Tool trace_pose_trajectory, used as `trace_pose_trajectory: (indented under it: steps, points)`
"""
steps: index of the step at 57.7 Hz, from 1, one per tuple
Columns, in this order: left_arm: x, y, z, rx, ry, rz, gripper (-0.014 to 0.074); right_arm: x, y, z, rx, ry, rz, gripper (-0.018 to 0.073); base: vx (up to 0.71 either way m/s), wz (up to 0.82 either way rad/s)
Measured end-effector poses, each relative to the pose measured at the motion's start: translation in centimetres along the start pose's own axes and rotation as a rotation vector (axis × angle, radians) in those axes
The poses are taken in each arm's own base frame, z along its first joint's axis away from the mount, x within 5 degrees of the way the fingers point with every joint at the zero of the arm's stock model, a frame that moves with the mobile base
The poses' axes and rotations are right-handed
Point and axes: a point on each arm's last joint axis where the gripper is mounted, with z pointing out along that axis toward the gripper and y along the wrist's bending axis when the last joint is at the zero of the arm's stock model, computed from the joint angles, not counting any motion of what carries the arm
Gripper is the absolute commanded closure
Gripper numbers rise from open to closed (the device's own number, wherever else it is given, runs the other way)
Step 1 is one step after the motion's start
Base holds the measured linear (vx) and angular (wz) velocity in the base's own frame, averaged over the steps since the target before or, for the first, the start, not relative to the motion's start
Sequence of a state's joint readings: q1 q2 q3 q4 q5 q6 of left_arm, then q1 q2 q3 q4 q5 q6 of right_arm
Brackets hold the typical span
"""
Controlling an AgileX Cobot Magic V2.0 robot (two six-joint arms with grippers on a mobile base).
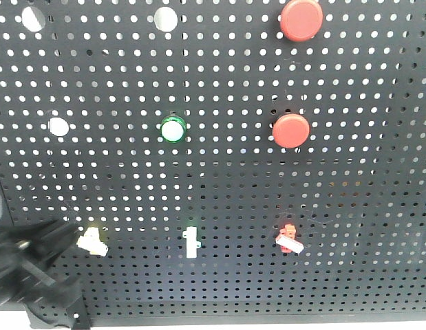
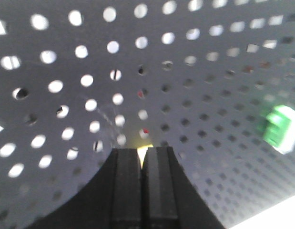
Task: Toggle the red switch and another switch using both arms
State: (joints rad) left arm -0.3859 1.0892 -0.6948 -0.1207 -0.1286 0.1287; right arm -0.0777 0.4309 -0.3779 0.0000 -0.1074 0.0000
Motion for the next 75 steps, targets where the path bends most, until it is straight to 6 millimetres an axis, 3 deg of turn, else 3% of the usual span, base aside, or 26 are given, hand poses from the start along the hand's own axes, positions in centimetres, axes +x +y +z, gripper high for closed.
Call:
trace_pose_trajectory:
  steps: [15, 43, 65, 75]
  points:
    - [0.9, 0.1, 1.6, -0.013, 0.010, -0.029, 0.0594, 0.0, 0.0, 0.0, 0.000, 0.001, 0.000, 0.0566, 0.00, 0.00]
    - [1.4, 0.1, 1.8, -0.027, 0.076, -0.176, 0.0594, 0.1, 0.0, 0.0, 0.000, 0.006, 0.000, 0.0566, 0.00, 0.00]
    - [3.2, -0.5, 1.1, 0.026, 0.298, -0.183, 0.0594, 0.1, 0.0, 0.0, 0.000, 0.006, 0.000, 0.0566, 0.00, 0.00]
    - [2.2, -0.7, -0.5, 0.046, 0.286, -0.182, 0.0594, 0.1, 0.0, 0.0, 0.000, 0.006, 0.000, 0.0566, 0.00, 0.00]
